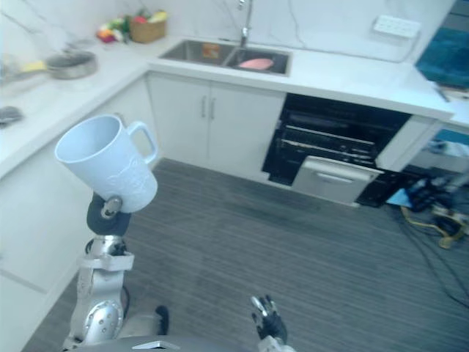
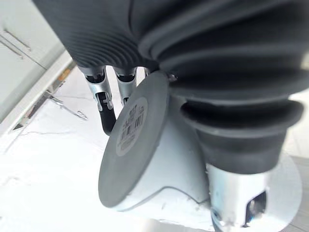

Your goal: Walk over to the sink, pick up the cup, carry it to the dishwasher, place the cup inside the dishwasher, then close the dishwasher door

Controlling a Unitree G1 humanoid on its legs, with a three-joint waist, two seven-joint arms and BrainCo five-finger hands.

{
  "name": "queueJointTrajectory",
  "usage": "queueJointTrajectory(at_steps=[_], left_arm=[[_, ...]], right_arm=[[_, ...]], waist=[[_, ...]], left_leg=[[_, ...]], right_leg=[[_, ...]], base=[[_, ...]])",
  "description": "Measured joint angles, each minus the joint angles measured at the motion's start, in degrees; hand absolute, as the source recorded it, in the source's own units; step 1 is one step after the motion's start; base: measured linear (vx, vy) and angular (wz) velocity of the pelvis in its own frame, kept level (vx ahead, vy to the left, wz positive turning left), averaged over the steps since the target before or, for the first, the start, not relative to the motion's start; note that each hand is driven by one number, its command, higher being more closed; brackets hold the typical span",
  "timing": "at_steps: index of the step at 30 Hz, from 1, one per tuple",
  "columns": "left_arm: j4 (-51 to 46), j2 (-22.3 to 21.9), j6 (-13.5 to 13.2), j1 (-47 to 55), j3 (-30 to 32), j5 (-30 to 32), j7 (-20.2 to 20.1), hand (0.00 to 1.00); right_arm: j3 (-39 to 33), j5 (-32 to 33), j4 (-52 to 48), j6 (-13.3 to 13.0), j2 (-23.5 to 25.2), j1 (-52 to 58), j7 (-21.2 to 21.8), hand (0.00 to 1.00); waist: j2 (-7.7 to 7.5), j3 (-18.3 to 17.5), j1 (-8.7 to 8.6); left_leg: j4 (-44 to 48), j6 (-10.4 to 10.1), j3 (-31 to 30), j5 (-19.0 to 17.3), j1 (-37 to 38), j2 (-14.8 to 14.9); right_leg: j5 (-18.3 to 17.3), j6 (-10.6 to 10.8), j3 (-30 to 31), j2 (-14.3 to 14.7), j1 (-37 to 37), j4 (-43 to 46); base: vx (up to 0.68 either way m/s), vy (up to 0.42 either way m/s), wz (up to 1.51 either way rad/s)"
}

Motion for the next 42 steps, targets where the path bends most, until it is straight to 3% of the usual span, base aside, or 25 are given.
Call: queueJointTrajectory(at_steps=[2, 3, 4, 5, 6, 7, 8, 10, 11, 14, 17, 19, 20, 22, 23, 26, 27, 29, 33, 35, 37, 38, 39, 41, 42], left_arm=[[-0.28, 1.99, 0.58, -1.17, -0.72, -0.05, -2.08, 1.00], [-0.35, 2.42, 0.74, -1.63, -1.31, -0.05, -2.78, 1.00], [-0.64, 2.89, 0.96, -1.99, -1.85, -0.06, -4.79, 1.00], [-0.72, 3.70, 1.77, -2.57, -1.82, -0.24, -5.63, 1.00], [-0.92, 3.76, 2.39, -2.66, -1.90, -0.39, -5.83, 1.00], [-1.42, 3.86, 3.19, -2.50, -2.76, -0.51, -5.87, 1.00], [-1.29, 3.81, 3.19, -2.82, -4.70, -0.23, -5.57, 1.00], [-0.32, 4.07, 3.21, -4.09, -8.12, 0.10, -4.97, 1.00], [0.01, 4.13, 3.21, -5.43, -10.19, 0.12, -4.49, 1.00], [0.94, 4.47, 3.20, -8.02, -10.21, 0.00, -4.72, 1.00], [2.90, 4.59, 3.17, -8.48, -8.84, -0.42, -5.88, 1.00], [3.03, 4.36, 3.14, -7.47, -8.31, -0.62, -6.61, 1.00], [4.18, 4.23, 3.15, -6.44, -8.46, -0.61, -7.63, 1.00], [4.31, 3.93, 2.95, -5.86, -8.89, -0.44, -8.57, 1.00], [4.28, 3.08, 2.77, -5.93, -9.83, -0.43, -8.83, 1.00], [4.47, 0.61, 2.44, -5.61, -13.10, 0.48, -8.86, 1.00], [4.52, 0.10, 2.45, -5.22, -13.79, 0.88, -8.80, 1.00], [4.56, 0.80, 2.31, -4.15, -14.33, 2.51, -8.47, 1.00], [4.57, 0.83, 1.24, -3.06, -14.52, 2.49, -8.36, 1.00], [4.48, 1.34, 1.13, -2.12, -14.77, 2.46, -7.90, 1.00], [4.48, 2.04, 1.19, -1.79, -15.20, 2.51, -6.54, 1.00], [4.29, 2.38, 1.29, -1.38, -15.97, 2.62, -5.85, 1.00], [3.99, 3.70, 1.29, -0.72, -16.24, 2.88, -5.46, 1.00], [3.93, 5.55, 1.92, -0.43, -17.11, 3.03, -4.69, 1.00], [3.89, 5.91, 2.40, -0.48, -17.75, 3.07, -4.76, 1.00]], right_arm=[[-3.71, 0.01, 1.51, -2.14, 0.61, -2.36, -4.06, 0.00], [-5.46, 0.01, 2.04, -2.74, 0.51, -1.65, -4.98, 0.00], [-8.47, 0.10, 3.60, -4.67, 0.74, -1.68, -6.72, 0.00], [-10.01, 0.25, 4.48, -6.06, 1.70, -2.22, -8.22, 0.00], [-11.13, 0.25, 4.56, -6.79, 2.16, -2.04, -8.80, 0.00], [-11.95, 0.29, 4.54, -8.80, 2.83, -1.59, -10.13, 0.00], [-11.53, 1.11, 3.82, -10.22, 3.15, -1.23, -10.39, 0.00], [-11.10, 1.86, 1.47, -11.98, 4.00, -0.63, -11.11, 0.00], [-9.73, 2.34, -2.02, -13.94, 4.07, -0.67, -12.99, 0.00], [-7.33, 2.36, -11.26, -17.71, 4.08, -0.24, -16.42, 0.00], [-5.68, 2.44, -21.36, -20.94, 3.64, 1.22, -19.14, 0.00], [-4.83, 2.50, -28.25, -22.22, 3.19, 1.67, -19.18, 0.00], [-4.13, 2.53, -31.98, -22.29, 2.34, 1.50, -19.22, 0.00], [-2.45, 2.41, -39.22, -22.26, 2.39, 1.67, -19.77, 0.00], [-2.03, 2.29, -43.41, -22.16, 2.72, 1.89, -20.59, 0.00], [-2.12, 1.72, -51.33, -22.77, 3.28, 3.34, -22.83, 0.00], [-2.14, 1.71, -52.17, -22.97, 3.38, 3.59, -22.94, 0.00], [-0.85, 1.20, -53.78, -25.31, 3.72, 3.75, -23.56, 0.00], [3.95, -1.15, -60.73, -26.14, 3.13, 2.72, -24.12, 0.00], [7.08, -3.96, -64.79, -25.76, 2.44, 0.86, -26.72, 0.00], [7.46, -4.73, -65.74, -24.58, 2.50, -0.50, -27.90, 0.00], [7.36, -5.43, -65.83, -24.37, 2.36, -0.95, -28.27, 0.00], [7.37, -5.52, -65.42, -23.77, 2.94, -0.76, -28.25, 0.00], [7.28, -5.63, -65.90, -23.05, 3.42, -0.13, -28.04, 0.00], [6.51, -5.58, -66.07, -23.04, 3.39, -0.32, -27.61, 0.00]], waist=[[-0.53, 0.08, 0.52], [-0.34, -0.31, 0.32], [-0.61, -0.64, 0.24], [-2.91, -1.27, 0.35], [-3.34, -1.31, 0.23], [-2.44, -1.02, -0.08], [-1.58, -0.83, -0.86], [0.02, -1.05, -2.35], [0.89, -0.78, -3.51], [1.68, -0.16, -4.57], [1.98, 0.10, -5.09], [1.89, 0.78, -5.48], [4.42, 1.45, -5.44], [6.13, 1.71, -5.85], [6.98, 1.57, -6.01], [8.13, 2.06, -6.26], [7.99, 2.17, -6.24], [6.70, 2.70, -5.40], [6.41, 2.51, -3.14], [5.55, 1.99, -2.24], [3.96, 1.40, -2.26], [3.74, 0.93, -2.24], [2.02, 0.79, -1.57], [-0.10, 0.31, -2.91], [-0.08, 0.08, -3.43]], left_leg=[[11.30, -0.38, 1.57, -4.21, -2.35, 0.32], [7.47, -0.57, 0.74, -5.17, -0.77, -0.78], [3.66, 2.08, 2.33, -6.81, 2.61, -2.27], [2.95, 3.36, 4.29, -9.05, 5.68, -4.86], [2.43, 3.67, 4.81, -10.17, 7.62, -5.70], [0.34, 4.24, 5.97, -11.63, 12.03, -6.28], [-2.16, 4.85, 6.16, -12.67, 15.79, -6.01], [-6.78, 4.15, 6.25, -12.18, 20.35, -5.26], [-10.51, 3.70, 6.37, -11.99, 24.40, -4.27], [-13.77, 2.48, 5.71, -12.63, 29.72, -2.15], [-13.59, 1.24, 3.75, -14.64, 33.41, 0.39], [-12.74, -0.59, 2.25, -17.76, 36.62, 1.41], [-10.46, -0.62, 2.30, -18.05, 38.06, 3.45], [-3.04, -0.02, 2.52, -16.03, 36.50, 5.62], [3.78, -0.43, 2.41, -12.69, 34.86, 7.16], [30.40, -4.60, -3.52, 5.42, 22.77, 11.02], [35.81, -4.34, -4.03, 5.09, 19.62, 11.48], [42.67, -2.72, -3.24, -0.26, 10.20, 10.33], [25.50, -1.36, 1.55, -7.87, 3.02, 9.47], [5.68, -1.73, -2.47, -7.68, 2.62, 6.43], [-5.58, -1.67, -7.87, -4.52, 2.72, 3.27], [-12.73, -2.19, -12.09, 1.26, 4.11, 1.56], [-12.47, -7.07, -11.91, 4.87, 6.66, 0.12], [-8.22, -4.26, -9.77, 1.79, 6.79, -1.44], [-6.87, -3.41, -8.68, 0.33, 7.24, -1.32]], right_leg=[[2.18, 0.10, 0.45, -0.45, -0.25, 8.00], [2.17, 1.80, -0.93, -0.65, -0.88, 11.98], [2.12, 9.61, -2.19, -2.06, -5.47, 24.59], [8.26, 15.20, -3.09, -5.28, -10.89, 36.81], [13.34, 14.77, -4.95, -6.95, -12.97, 41.15], [20.44, 10.15, -9.03, -9.57, -16.58, 48.02], [16.15, 6.82, -11.96, -10.06, -20.63, 53.07], [10.93, 5.79, -15.87, -8.95, -25.24, 53.89], [7.70, 5.81, -20.02, -8.18, -29.51, 49.89], [6.08, 4.34, -29.62, -8.33, -32.27, 31.98], [12.89, 3.23, -31.91, -6.23, -32.29, 8.41], [21.13, 2.28, -30.98, -5.58, -31.22, 6.26], [18.25, 0.92, -31.28, -4.29, -31.71, 11.82], [12.28, 0.18, -31.48, -2.99, -32.60, 17.92], [8.83, -0.31, -31.15, -1.63, -31.92, 20.25], [3.26, -1.77, -29.18, 3.13, -25.69, 19.65], [2.76, -2.21, -28.59, 4.03, -23.78, 18.47], [2.15, -4.13, -24.87, 5.92, -15.44, 11.87], [3.05, -3.50, -15.03, 6.70, -7.60, 4.33], [2.42, -3.11, -6.62, 5.77, -5.11, 2.29], [0.80, -2.02, -2.15, 4.02, -5.09, 2.88], [-1.16, 0.58, 0.31, 2.68, -4.81, 4.05], [-3.68, 4.51, 2.28, 0.50, -4.36, 5.54], [-1.93, 6.20, 3.70, -2.28, -4.49, 6.37], [0.80, 7.84, 4.06, -2.45, -4.33, 6.67]], base=[[0.51, 0.231, -0.61], [0.32, 0.206, -0.36], [0.29, 0.166, -0.29], [0.32, 0.150, -0.37], [0.42, 0.151, -0.46], [0.43, 0.168, -0.51], [0.42, 0.163, -0.42], [0.39, 0.117, -0.07], [0.50, 0.086, 0.01], [0.51, -0.011, 0.18], [0.60, -0.173, 0.41], [0.61, -0.244, 0.25], [0.51, -0.232, -0.11], [0.57, -0.270, -0.27], [0.54, -0.238, -0.37], [0.49, -0.173, -0.38], [0.49, -0.134, -0.52], [0.48, -0.111, -0.84], [0.52, 0.031, -1.32], [0.64, 0.260, -1.69], [0.52, 0.286, -1.54], [0.55, 0.361, -1.87], [0.53, 0.355, -1.55], [0.43, 0.320, -1.01], [0.41, 0.356, -0.68]])
